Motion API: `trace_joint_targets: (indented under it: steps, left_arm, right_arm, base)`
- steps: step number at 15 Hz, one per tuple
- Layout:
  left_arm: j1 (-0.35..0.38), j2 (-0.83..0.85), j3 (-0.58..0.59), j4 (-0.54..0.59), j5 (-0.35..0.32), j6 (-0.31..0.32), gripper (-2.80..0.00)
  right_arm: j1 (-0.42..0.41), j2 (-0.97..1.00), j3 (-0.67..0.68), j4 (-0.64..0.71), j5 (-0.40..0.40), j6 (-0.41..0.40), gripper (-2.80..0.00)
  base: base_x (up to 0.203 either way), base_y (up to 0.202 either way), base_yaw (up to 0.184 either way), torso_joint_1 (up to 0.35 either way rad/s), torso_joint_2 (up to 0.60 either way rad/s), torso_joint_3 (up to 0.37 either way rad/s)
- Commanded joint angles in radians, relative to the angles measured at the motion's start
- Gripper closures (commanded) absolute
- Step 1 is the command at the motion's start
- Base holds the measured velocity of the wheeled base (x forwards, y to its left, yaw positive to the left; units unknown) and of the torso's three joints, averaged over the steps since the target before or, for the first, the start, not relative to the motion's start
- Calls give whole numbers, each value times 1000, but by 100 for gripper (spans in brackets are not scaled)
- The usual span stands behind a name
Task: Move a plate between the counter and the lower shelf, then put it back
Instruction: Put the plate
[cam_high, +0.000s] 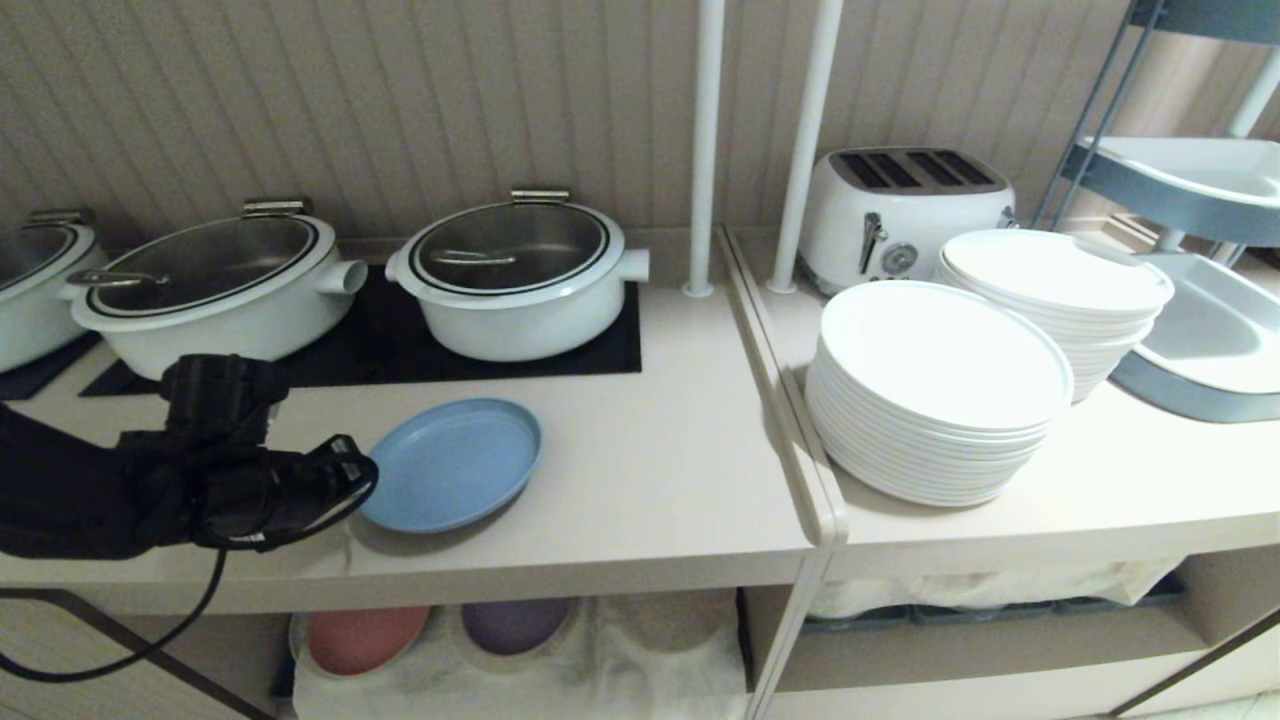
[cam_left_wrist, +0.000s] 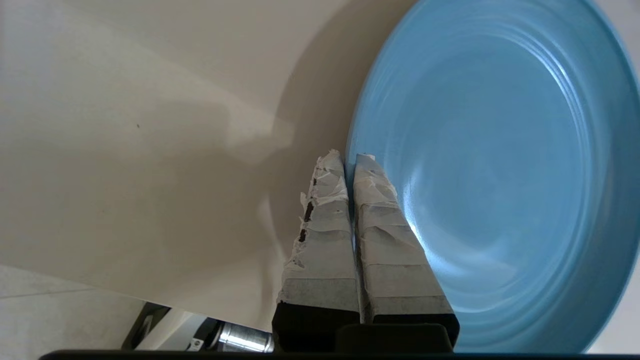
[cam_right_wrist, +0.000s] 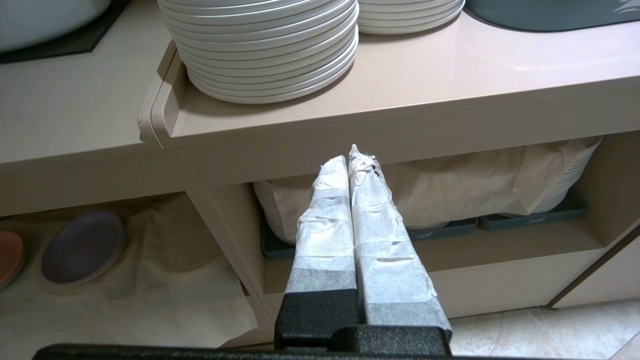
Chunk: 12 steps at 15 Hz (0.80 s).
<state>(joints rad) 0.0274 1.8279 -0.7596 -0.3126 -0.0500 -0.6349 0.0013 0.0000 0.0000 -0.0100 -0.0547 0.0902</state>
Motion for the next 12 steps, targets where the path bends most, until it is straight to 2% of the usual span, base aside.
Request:
trace_joint_targets:
  steps: [1,7,8,12]
  left_arm:
    - [0,7,-1,-3,-1,-3,0]
    - [0,7,-1,-3,-1,-2,0]
    - [0,7,-1,-3,0,-2,-280]
    - [2,7,-7,-3,4,-5,-280]
  right_arm:
    - [0,1,0,-1,-1,0,0]
    - [0,0,0,-1,-1,0,0]
    - [0,0,0,-1,-1,0,0]
    - [0,0,0,-1,-1,0,0]
  base:
    - [0,0,0,0,0,0]
    - [0,0,0,0,0,0]
    - [0,0,0,0,0,0]
    - [0,0,0,0,0,0]
